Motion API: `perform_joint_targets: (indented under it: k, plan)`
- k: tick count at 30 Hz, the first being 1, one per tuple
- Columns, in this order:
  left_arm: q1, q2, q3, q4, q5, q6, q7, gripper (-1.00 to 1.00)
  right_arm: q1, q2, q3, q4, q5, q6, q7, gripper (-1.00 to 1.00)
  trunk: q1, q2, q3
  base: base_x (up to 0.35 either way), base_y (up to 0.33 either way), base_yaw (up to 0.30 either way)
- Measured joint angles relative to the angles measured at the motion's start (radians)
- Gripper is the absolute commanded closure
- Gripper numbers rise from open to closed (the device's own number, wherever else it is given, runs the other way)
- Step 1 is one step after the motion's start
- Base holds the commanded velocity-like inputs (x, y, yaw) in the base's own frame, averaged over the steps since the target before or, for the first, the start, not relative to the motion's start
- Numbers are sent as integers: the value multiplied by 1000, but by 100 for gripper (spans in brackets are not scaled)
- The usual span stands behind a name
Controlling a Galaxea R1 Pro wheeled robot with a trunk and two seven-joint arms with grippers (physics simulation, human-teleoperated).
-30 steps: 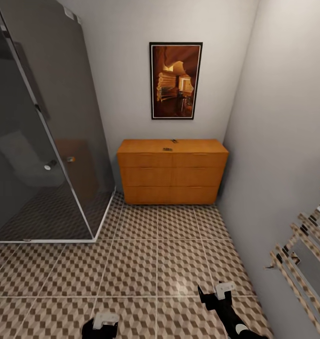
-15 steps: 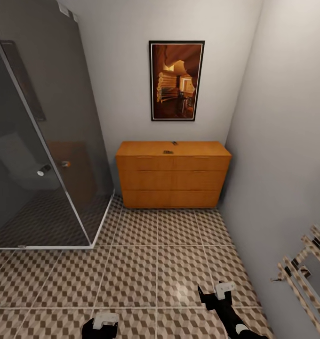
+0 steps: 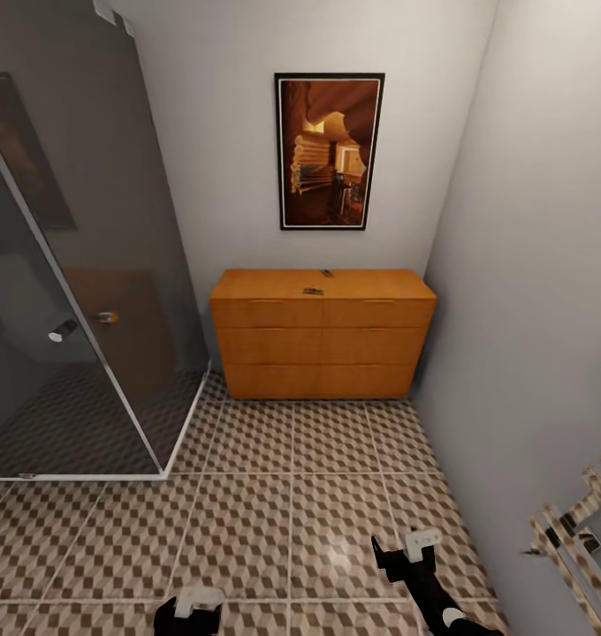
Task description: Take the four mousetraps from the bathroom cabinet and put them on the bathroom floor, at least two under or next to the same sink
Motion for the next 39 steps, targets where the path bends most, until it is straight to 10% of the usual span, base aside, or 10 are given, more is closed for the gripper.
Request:
perform_joint_targets:
  k: [39]
  plan:
    - [0, 1, 0, 0, 0, 0, 0, -100, 0, 0, 0, 0, 0, 0, 0, -100, 0, 0, 0, 192, -58, 0]
